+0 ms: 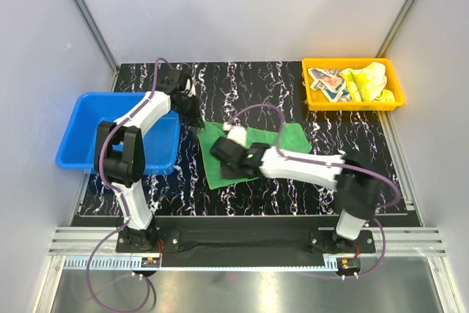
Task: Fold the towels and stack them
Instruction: Flatten out the crumpled towel
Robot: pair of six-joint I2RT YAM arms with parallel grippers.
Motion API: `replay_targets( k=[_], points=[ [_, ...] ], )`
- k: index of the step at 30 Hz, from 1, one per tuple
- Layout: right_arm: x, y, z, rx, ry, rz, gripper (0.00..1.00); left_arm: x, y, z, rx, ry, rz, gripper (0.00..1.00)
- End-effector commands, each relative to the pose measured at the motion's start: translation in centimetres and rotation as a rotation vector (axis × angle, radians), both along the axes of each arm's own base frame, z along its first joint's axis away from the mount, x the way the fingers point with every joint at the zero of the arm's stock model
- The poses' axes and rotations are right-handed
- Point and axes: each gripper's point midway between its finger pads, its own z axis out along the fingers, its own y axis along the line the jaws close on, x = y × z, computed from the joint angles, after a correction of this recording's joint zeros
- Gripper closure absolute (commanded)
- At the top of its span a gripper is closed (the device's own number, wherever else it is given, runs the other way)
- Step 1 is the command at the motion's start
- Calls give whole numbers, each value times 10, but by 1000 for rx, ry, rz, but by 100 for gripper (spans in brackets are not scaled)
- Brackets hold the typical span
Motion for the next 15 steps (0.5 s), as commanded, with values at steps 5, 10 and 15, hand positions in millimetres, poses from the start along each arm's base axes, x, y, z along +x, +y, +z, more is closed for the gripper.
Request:
replay_targets(
  k=[5, 10, 15],
  points=[
    [0, 69, -17, -65, -150, 164, 63, 10, -8, 11, -67, -27, -43, 100],
    [-5, 85, -33, -113, -185, 245, 62, 11, -6, 8, -69, -21, -41, 100],
    [-11, 82, -55, -168, -166, 276, 62, 13, -6, 6, -71, -24, -37, 100]
  ],
)
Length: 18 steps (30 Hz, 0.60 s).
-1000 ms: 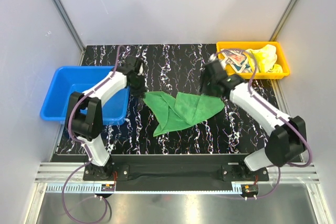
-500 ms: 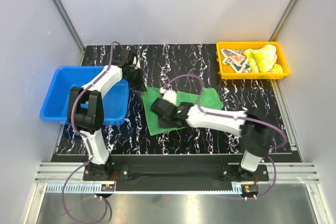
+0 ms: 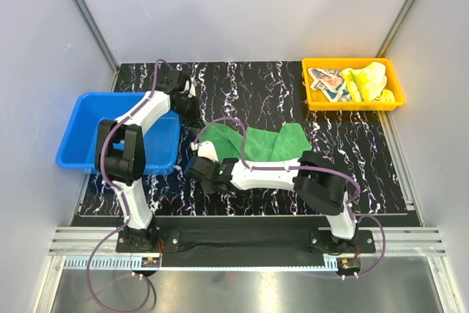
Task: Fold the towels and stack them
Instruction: Flatten out the crumpled towel
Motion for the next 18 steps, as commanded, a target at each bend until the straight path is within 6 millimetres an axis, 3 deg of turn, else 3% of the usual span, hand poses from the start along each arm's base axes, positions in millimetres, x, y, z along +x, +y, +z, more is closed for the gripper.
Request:
replay_targets(
  k=[1, 10, 13, 14, 15, 18],
  points=[
    [10, 7, 0, -22, -70, 5, 62, 14, -6, 12, -40, -52, -19, 100],
    [5, -1, -20, -79, -52, 33, 68, 15, -9, 11, -58, -57, -13, 100],
    [6, -6, -22, -128, -79, 43, 76, 13, -9, 13, -63, -60, -13, 100],
    [7, -10, -22, -141, -85, 40, 94, 14, -9, 14, -65, -67, -11, 100],
    [10, -14, -20, -150, -106, 29, 100, 13, -10, 16, -74, -63, -6, 100],
    [16, -33, -2, -189, -157, 1, 100, 8, -22, 32, -214, -37, 24, 100]
  ],
)
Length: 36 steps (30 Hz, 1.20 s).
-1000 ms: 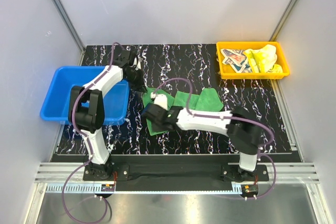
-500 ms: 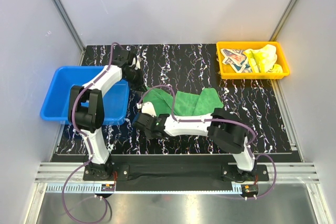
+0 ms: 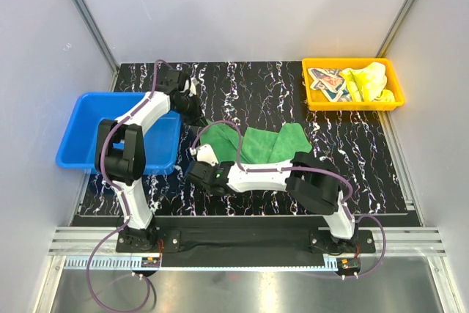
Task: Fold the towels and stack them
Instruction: Flatten out the crumpled towel
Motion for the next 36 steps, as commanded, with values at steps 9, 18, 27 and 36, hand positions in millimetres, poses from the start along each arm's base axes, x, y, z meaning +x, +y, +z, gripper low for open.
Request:
replay_targets(
  k=[9, 18, 27, 36],
  points=[
    [47, -123, 258, 10, -544, -180, 100, -3, -18, 235, -386, -348, 151, 100],
    [72, -185, 464, 233, -912, -20, 100, -18, -29, 409, -753, -540, 223, 100],
    [169, -235, 455, 174, -920, -160, 100, 44, -49, 395, -866, -488, 230, 100],
    [228, -238, 448, 106, -904, -143, 100, 98, -73, 412, -924, -519, 134, 100]
  ],
)
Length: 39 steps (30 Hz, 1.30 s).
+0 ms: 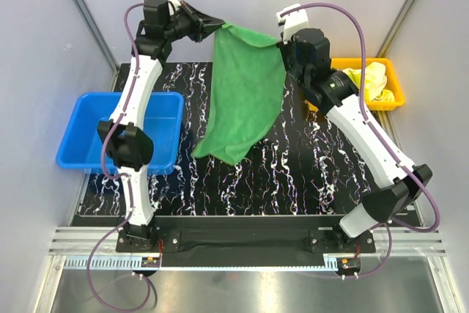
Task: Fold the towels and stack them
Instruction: Flatten out the crumpled towel
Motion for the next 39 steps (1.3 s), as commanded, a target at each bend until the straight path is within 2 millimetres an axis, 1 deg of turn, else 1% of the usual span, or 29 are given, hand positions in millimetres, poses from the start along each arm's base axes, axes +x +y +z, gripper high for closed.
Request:
replay_targets(
  k=[1, 4, 5, 6, 7, 8, 9, 10, 11, 13, 14, 16, 17, 18, 19, 20, 21, 22, 23, 24, 27, 28, 30, 32, 34, 36, 37, 38, 39],
  points=[
    [-5, 2, 58, 38, -131, 53, 100, -34, -4, 88, -70, -227, -77, 100],
    [-12, -3, 60, 48, -123, 44, 100, -43, 0, 80, -34, -228, -70, 100],
    [-17, -5, 54, 43, -95, 46, 100, -43, 0, 59, -4, -193, -68, 100],
    [-23, -6, 54, 62, -82, 48, 100, -46, 4, 55, 10, -190, -49, 100],
    [-35, -12, 53, 71, -71, 57, 100, -67, 9, 71, 23, -227, -34, 100],
    [-45, -11, 45, 64, -37, 82, 100, -70, 10, 53, 77, -219, -27, 100],
    [-54, -15, 42, 86, -23, 88, 100, -74, 15, 52, 116, -229, 6, 100],
    [-70, -24, 39, 97, -15, 88, 100, -96, 17, 56, 149, -220, 10, 100],
    [-83, -25, 31, 113, 24, 102, 100, -101, 18, 45, 190, -208, 16, 100],
    [-103, -28, 14, 131, 79, 135, 100, -127, 15, 48, 186, -217, -3, 100],
    [-128, -29, 14, 158, 100, 193, 100, -151, 12, 50, 175, -220, -14, 100],
    [-161, -30, 1, 221, 139, 263, 100, -179, 4, 51, 178, -233, -17, 100],
    [-174, -24, -6, 246, 160, 321, 100, -205, 8, 54, 178, -249, -11, 100],
    [-185, -24, -11, 275, 173, 344, 100, -210, 13, 49, 196, -237, 42, 100],
    [-204, -28, -20, 306, 201, 359, 100, -226, 5, 26, 213, -194, 21, 100],
    [-215, -29, -20, 328, 211, 375, 100, -238, 7, 23, 213, -193, 37, 100],
    [-230, -26, -18, 372, 232, 422, 100, -259, 19, 37, 171, -222, 91, 100],
    [-250, -29, -8, 404, 205, 469, 100, -270, 21, 35, 156, -220, 100, 100],
    [-262, -29, -2, 429, 191, 508, 100, -282, 15, 20, 154, -195, 79, 100],
    [-280, -23, 7, 477, 190, 583, 100, -298, 25, 32, 110, -220, 113, 100],
    [-328, -22, 53, 598, 72, 762, 100, -324, 21, 41, 50, -233, 73, 100],
    [-343, -25, 70, 627, 23, 808, 100, -339, 18, 56, 0, -270, 41, 100],
    [-362, -25, 97, 677, -38, 887, 100, -349, 17, 72, -52, -299, 27, 100],
    [-371, -28, 115, 697, -84, 917, 100, -358, 9, 82, -71, -304, -9, 100],
    [-365, -29, 118, 707, -91, 893, 100, -361, 3, 84, -60, -300, -25, 100],
    [-350, -32, 112, 702, -94, 821, 100, -355, 1, 78, -19, -290, -15, 100],
    [-338, -30, 102, 689, -78, 788, 100, -349, 5, 77, -1, -288, 23, 100],
    [-321, -37, 96, 684, -91, 695, 100, -345, 9, 77, 23, -294, 52, 100],
    [-306, -42, 90, 653, -105, 628, 100, -330, 17, 71, 83, -294, 138, 100]
  ],
)
